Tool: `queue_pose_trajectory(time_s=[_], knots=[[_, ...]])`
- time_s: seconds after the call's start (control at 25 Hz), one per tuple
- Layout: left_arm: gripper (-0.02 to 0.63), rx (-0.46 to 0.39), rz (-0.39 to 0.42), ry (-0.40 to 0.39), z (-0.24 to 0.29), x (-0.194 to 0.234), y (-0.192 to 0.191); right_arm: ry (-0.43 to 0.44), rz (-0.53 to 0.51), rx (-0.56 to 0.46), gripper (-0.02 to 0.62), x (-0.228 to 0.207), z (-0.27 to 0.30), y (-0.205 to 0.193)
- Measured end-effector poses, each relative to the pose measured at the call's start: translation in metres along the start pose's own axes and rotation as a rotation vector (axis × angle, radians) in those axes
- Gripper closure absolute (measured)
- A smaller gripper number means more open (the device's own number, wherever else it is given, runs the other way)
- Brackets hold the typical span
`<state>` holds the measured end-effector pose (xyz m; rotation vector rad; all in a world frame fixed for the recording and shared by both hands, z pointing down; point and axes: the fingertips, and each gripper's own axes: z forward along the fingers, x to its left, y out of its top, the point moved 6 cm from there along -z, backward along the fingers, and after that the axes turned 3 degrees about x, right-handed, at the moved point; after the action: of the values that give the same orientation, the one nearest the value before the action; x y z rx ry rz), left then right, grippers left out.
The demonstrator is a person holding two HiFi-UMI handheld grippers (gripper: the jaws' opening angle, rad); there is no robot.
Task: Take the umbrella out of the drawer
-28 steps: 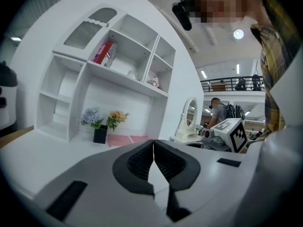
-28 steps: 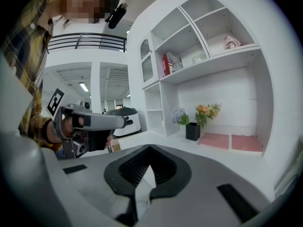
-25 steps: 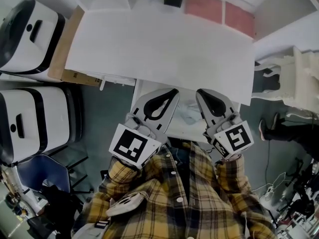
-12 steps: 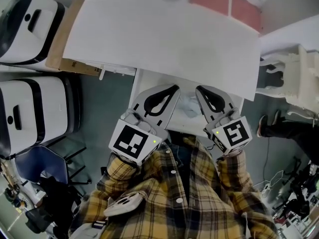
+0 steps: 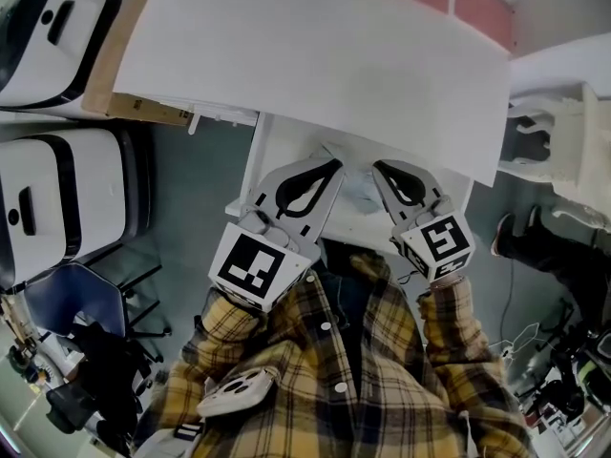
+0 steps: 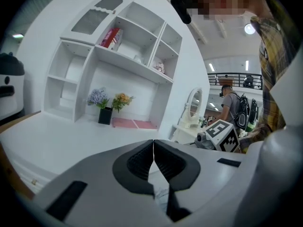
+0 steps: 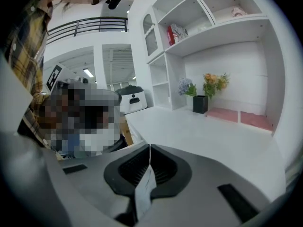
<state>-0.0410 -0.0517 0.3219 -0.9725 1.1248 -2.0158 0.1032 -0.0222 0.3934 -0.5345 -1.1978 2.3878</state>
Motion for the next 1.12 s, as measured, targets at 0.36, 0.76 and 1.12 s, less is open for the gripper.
queue_pose_trajectory(time_s=[0.36,0.76,1.12], knots=[[0.583,0.023,-0.013,0.015,0.002,-0.003,-0.016,0.054,0.008,0.103,0.577,-0.004,0.022,-0.037],[0.583,0.043,-0.024,0.043,0.002,-0.004,-0.028,0.105,-0.004,0.229,0.577,-0.008,0.044,-0.080],[0.583,0.052,-0.035,0.071,-0.002,0.005,-0.032,0.135,-0.026,0.312,0.577,-0.008,0.060,-0.108]])
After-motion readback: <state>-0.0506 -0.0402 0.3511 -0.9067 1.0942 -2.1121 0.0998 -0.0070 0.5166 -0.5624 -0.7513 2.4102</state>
